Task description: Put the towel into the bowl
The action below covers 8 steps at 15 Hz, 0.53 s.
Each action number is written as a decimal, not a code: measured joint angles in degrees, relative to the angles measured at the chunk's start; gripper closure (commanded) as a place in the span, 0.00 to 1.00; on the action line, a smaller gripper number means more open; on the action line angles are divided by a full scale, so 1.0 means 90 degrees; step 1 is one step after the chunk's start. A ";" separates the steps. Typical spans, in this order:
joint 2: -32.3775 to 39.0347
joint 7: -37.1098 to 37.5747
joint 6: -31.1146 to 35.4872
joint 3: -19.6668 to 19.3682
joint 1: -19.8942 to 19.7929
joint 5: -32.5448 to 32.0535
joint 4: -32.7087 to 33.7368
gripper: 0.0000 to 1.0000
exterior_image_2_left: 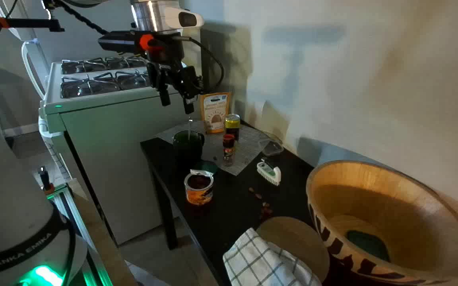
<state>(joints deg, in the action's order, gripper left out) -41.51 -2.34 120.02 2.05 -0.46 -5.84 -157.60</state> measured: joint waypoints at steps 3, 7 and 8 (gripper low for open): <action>0.0023 0.0000 0.0000 0.0000 0.0000 0.0000 -0.0002 0.00; 0.0034 0.0000 0.0000 0.0000 0.0000 0.0000 -0.0002 0.00; 0.0035 0.0000 0.0000 0.0000 0.0000 0.0000 -0.0002 0.00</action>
<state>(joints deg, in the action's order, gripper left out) -41.20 -2.34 120.02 2.04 -0.46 -5.84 -157.62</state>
